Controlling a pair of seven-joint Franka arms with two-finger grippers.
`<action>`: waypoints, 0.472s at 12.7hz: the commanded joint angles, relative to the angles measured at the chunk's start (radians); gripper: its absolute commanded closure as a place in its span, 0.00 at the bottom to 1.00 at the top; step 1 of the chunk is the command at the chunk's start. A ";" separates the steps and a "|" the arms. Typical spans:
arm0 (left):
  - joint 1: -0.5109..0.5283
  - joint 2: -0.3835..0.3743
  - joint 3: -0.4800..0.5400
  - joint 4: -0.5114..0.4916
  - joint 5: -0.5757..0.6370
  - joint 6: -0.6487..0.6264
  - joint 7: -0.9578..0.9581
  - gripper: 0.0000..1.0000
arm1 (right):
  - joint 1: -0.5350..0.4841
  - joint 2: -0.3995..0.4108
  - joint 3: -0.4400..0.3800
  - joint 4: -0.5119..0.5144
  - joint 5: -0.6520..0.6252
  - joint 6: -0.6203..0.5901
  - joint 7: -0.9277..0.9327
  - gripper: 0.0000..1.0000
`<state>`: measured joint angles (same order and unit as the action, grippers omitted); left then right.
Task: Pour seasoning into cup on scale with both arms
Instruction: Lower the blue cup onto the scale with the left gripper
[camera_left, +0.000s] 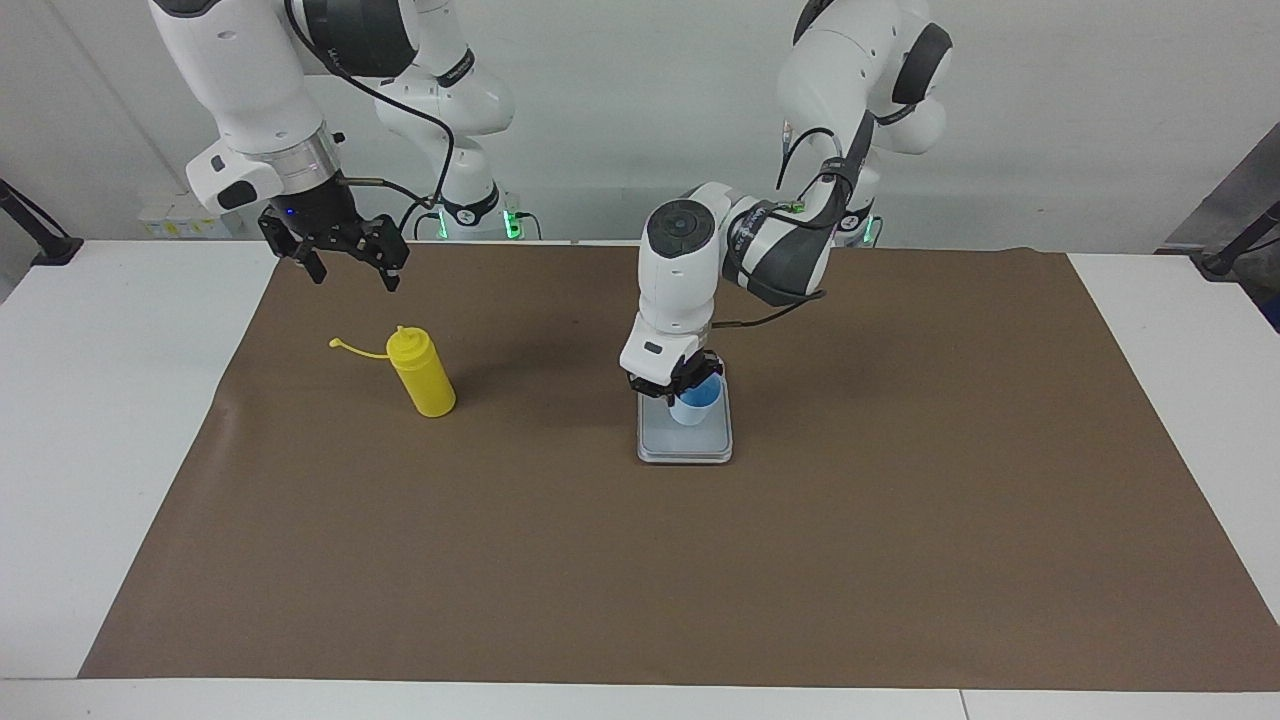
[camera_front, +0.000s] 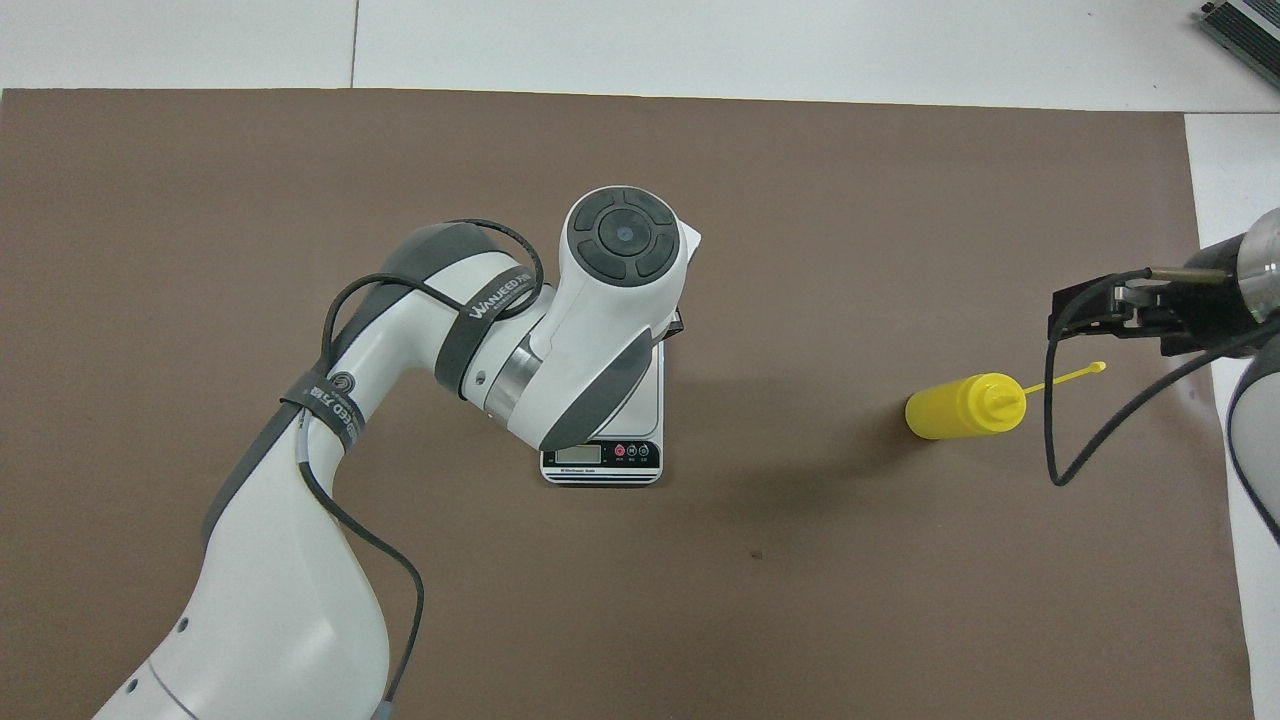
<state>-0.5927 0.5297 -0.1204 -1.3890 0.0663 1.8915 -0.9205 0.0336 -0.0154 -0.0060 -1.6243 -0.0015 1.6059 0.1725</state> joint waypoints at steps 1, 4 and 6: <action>-0.021 0.007 0.013 -0.010 0.026 0.027 -0.021 1.00 | -0.009 -0.021 0.001 -0.026 0.025 0.012 -0.027 0.00; -0.021 -0.002 0.013 -0.059 0.043 0.075 -0.023 1.00 | -0.009 -0.021 0.001 -0.026 0.025 0.012 -0.027 0.00; -0.019 -0.008 0.013 -0.093 0.043 0.113 -0.023 1.00 | -0.009 -0.021 0.001 -0.026 0.025 0.012 -0.027 0.00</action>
<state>-0.5982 0.5359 -0.1207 -1.4314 0.0877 1.9586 -0.9218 0.0336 -0.0154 -0.0060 -1.6243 -0.0015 1.6059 0.1725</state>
